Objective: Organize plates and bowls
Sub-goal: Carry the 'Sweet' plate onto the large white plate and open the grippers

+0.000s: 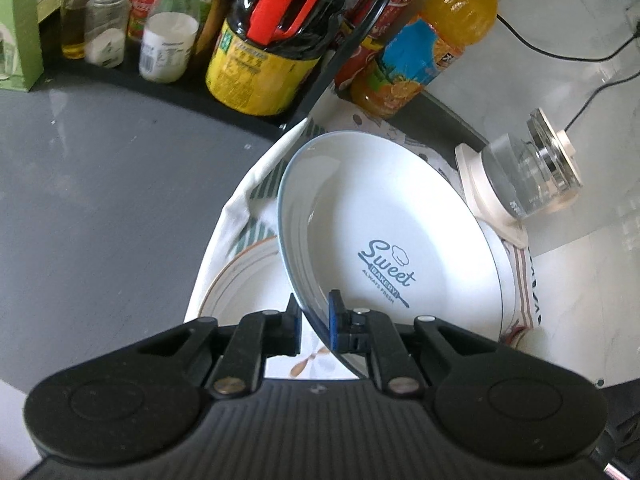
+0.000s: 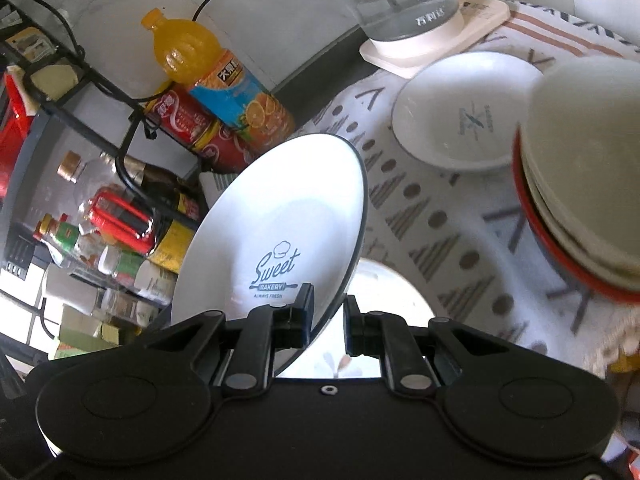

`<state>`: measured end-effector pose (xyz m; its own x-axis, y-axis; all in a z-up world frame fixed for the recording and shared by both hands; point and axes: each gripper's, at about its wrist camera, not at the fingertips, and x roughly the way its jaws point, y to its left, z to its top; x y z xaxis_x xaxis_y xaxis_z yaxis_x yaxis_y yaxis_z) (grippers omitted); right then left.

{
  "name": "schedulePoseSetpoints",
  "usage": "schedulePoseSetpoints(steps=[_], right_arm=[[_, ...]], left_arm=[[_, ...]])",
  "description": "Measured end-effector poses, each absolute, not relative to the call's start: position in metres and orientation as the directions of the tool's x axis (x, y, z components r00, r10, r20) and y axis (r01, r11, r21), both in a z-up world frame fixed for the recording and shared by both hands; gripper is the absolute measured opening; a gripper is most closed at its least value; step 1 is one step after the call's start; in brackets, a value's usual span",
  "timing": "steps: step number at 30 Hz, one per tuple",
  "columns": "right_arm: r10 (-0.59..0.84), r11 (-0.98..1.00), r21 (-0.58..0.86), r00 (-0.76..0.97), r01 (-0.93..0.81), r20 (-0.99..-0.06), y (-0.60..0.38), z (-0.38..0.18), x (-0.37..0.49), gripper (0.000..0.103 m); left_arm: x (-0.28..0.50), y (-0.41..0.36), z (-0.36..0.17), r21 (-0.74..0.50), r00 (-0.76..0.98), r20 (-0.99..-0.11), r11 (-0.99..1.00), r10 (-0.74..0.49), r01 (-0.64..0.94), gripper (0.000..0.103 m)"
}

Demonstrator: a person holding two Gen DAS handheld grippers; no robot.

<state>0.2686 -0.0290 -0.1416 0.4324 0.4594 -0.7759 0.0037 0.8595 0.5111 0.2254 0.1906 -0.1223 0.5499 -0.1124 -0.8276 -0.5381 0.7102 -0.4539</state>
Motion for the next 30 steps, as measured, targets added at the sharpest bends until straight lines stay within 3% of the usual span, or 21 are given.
schedulePoseSetpoints(steps=[30], right_arm=[[0.418, 0.897, 0.440, 0.385, -0.034, -0.823, -0.054, -0.159, 0.205, 0.014]], left_arm=[[0.171, 0.157, -0.146, -0.416, 0.504, -0.855, 0.740, -0.121, -0.529, 0.011]])
